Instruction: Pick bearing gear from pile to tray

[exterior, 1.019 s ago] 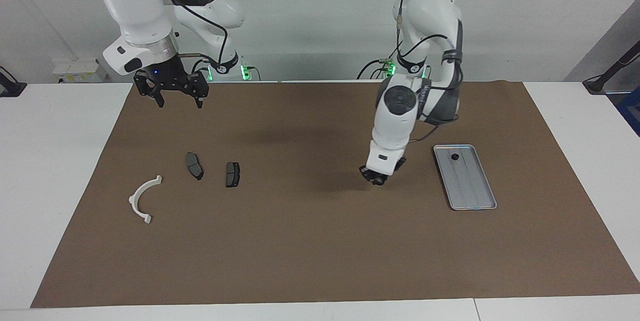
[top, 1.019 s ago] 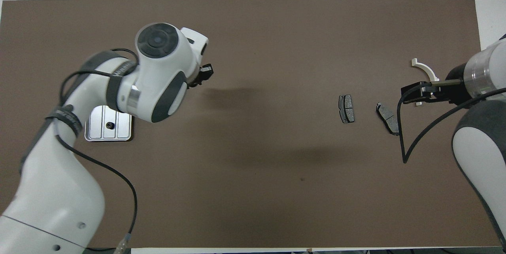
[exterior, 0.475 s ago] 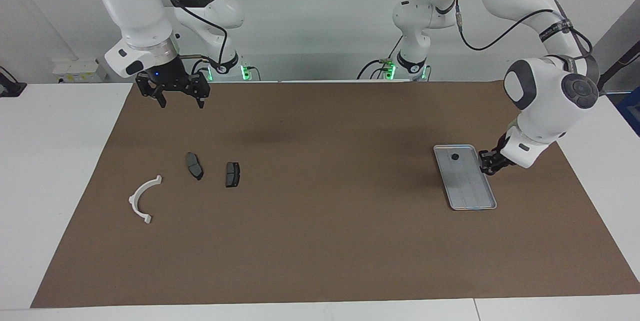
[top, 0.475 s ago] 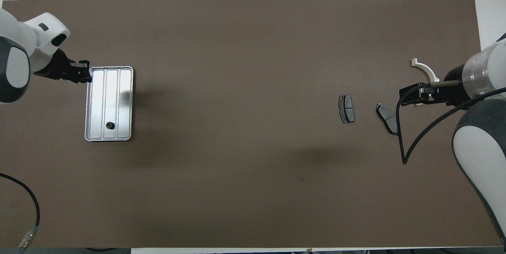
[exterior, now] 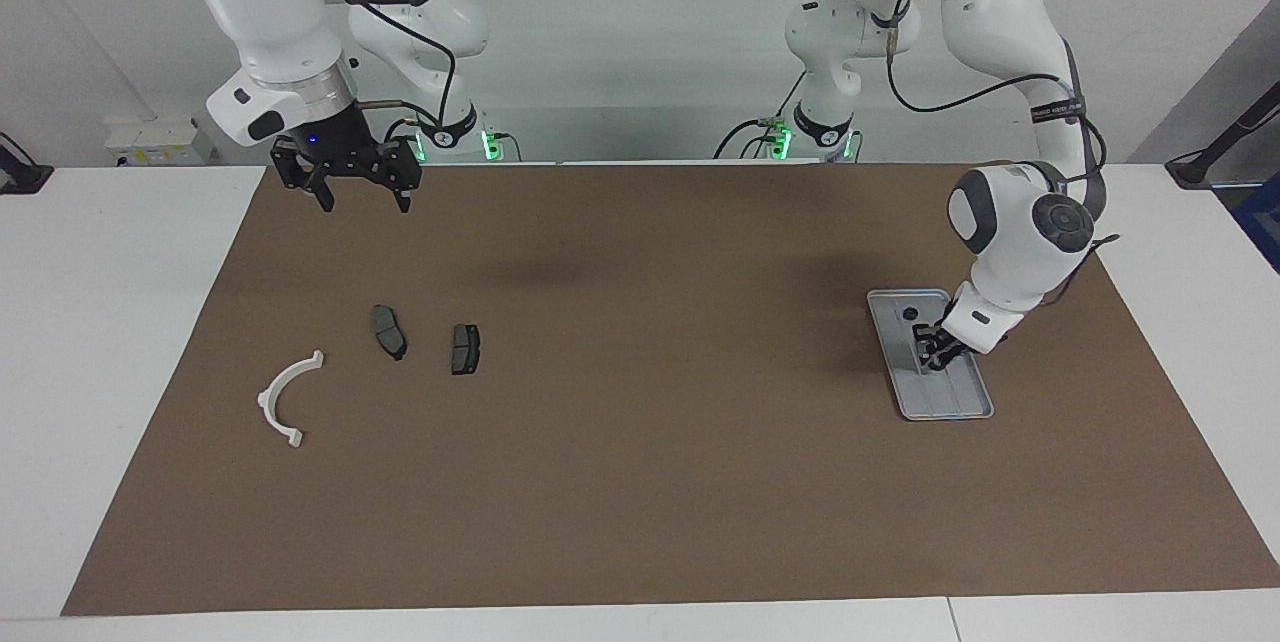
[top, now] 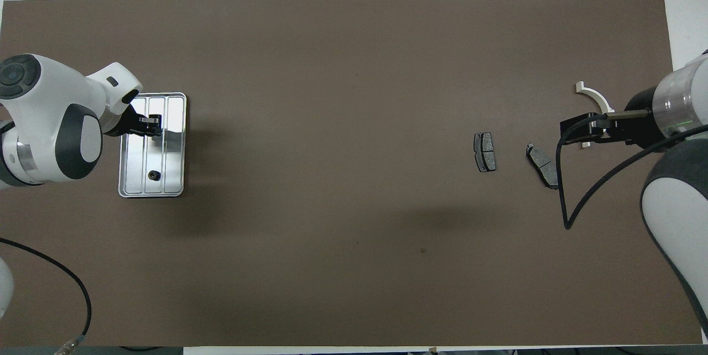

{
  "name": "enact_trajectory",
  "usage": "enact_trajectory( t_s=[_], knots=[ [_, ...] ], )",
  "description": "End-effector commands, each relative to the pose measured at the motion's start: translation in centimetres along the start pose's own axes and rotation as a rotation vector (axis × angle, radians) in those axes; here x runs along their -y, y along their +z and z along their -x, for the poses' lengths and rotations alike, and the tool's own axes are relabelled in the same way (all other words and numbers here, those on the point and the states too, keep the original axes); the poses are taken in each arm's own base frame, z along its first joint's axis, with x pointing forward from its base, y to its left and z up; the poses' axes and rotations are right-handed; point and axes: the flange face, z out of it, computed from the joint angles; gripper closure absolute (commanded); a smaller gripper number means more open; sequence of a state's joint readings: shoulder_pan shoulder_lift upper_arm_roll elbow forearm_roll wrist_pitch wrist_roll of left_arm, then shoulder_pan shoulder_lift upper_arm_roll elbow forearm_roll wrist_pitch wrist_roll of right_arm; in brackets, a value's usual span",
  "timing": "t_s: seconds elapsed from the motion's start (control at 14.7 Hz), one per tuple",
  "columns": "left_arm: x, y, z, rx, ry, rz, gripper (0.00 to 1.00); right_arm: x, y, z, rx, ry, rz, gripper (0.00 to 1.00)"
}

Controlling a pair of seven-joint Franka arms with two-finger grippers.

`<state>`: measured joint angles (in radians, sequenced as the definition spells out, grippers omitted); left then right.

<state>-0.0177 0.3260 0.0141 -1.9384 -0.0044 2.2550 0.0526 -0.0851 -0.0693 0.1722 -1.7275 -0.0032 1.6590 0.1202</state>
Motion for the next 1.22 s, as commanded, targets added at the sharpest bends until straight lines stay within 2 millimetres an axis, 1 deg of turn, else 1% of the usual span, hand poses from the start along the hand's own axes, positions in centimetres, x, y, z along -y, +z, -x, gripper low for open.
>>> enact_trajectory(
  t_s=[0.0, 0.2, 0.34, 0.48, 0.54, 0.61, 0.68, 0.81, 0.95, 1.09, 1.15],
  knots=[
    [0.6, 0.0, 1.6, -0.025, -0.008, 0.006, 0.94, 0.0, -0.6, 0.3, -0.002, -0.009, -0.030, 0.00],
    [0.7, 0.4, 1.9, -0.024, -0.012, 0.006, 0.94, -0.1, -0.6, 0.3, -0.002, -0.008, -0.030, 0.00],
    [0.6, 1.2, 2.4, -0.036, -0.013, 0.005, 0.88, -0.2, -0.6, 0.3, -0.003, -0.006, -0.030, 0.00],
    [0.4, 1.6, 2.7, -0.036, -0.014, 0.005, 0.86, -0.1, -0.7, 0.2, -0.013, -0.006, -0.031, 0.00],
    [0.4, 1.6, 2.7, -0.037, -0.012, 0.005, 0.80, 0.0, -1.0, 0.1, -0.019, -0.007, -0.032, 0.00],
    [0.4, 1.6, 2.8, -0.036, -0.012, 0.005, 0.50, 0.1, -0.9, 0.1, -0.016, -0.011, -0.034, 0.00],
    [0.4, 1.5, 2.7, -0.036, -0.014, 0.005, 0.01, -0.2, -1.0, 0.0, -0.017, -0.006, -0.038, 0.00],
    [0.4, 0.7, 2.5, -0.021, -0.019, 0.006, 0.00, -1.1, -0.9, -0.1, -0.014, 0.006, -0.042, 0.00],
    [0.6, -1.3, 1.9, -0.014, -0.025, 0.008, 0.00, -1.2, -0.9, -0.1, -0.014, 0.006, -0.043, 0.00],
    [0.6, -5.0, 1.2, -0.021, -0.047, 0.012, 0.00, -1.2, -0.9, -0.1, -0.014, 0.006, -0.042, 0.00],
    [0.4, -7.4, 0.8, -0.028, -0.082, 0.015, 0.00, -1.2, -0.9, -0.1, -0.014, 0.006, -0.043, 0.00]
  ],
)
